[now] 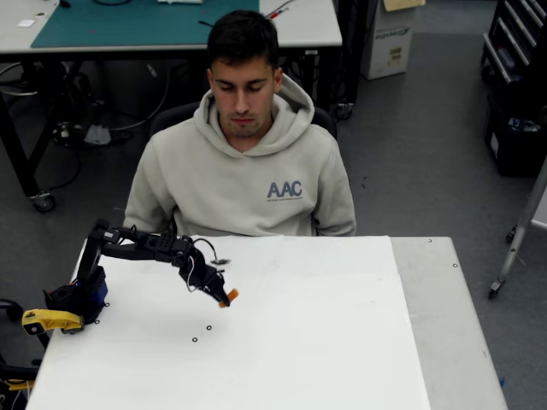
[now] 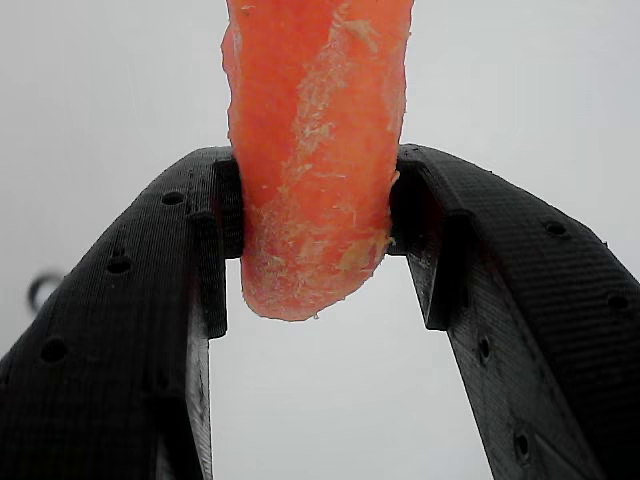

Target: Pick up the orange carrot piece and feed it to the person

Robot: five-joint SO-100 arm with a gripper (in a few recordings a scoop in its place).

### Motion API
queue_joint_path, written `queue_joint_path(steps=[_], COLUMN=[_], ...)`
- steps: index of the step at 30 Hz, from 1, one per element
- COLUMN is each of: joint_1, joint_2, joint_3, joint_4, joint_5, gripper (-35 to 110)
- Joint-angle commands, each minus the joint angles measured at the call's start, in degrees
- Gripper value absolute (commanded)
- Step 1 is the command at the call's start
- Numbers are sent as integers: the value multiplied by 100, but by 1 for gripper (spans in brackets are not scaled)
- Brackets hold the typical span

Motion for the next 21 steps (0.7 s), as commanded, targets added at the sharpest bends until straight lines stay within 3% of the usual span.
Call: queue_joint_path(steps=[1, 9, 21], joint_1=[-176, -703, -1354], joint_2=[290, 123, -1644], joint_3=[-1134, -2883, -5423], joint_4=[26, 18, 9], joint_5=[-79, -97, -97], gripper=[-2, -2, -2])
